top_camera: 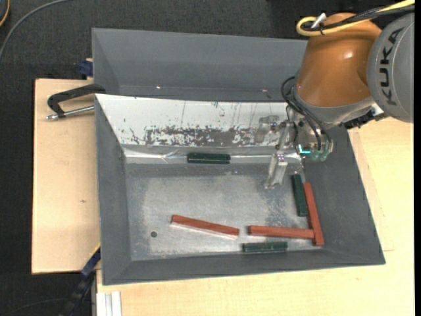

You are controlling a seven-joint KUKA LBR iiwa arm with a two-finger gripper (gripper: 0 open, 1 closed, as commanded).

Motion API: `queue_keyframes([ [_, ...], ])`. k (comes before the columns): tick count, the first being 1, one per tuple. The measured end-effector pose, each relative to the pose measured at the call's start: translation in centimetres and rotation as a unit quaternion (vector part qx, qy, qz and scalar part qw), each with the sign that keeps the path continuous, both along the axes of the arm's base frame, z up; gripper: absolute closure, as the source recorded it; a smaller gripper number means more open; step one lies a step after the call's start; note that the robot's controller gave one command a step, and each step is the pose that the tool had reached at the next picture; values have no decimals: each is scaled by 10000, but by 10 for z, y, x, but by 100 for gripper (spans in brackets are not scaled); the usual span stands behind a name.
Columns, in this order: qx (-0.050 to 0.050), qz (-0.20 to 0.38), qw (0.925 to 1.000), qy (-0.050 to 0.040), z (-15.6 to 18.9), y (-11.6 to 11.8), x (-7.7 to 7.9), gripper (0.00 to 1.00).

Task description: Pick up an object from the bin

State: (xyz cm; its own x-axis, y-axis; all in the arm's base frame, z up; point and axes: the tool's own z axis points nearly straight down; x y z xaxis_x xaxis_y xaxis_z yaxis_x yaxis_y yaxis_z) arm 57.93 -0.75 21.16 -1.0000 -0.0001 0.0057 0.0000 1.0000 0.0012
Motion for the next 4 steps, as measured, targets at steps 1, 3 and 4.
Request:
queue_keyframes([
  [1,9,489,9988,29,-79,48,-75,0],
  [3,4,606,9982,-32,-141,67,-87,100],
  [4,0,706,9974,-105,6,58,-69,100],
])
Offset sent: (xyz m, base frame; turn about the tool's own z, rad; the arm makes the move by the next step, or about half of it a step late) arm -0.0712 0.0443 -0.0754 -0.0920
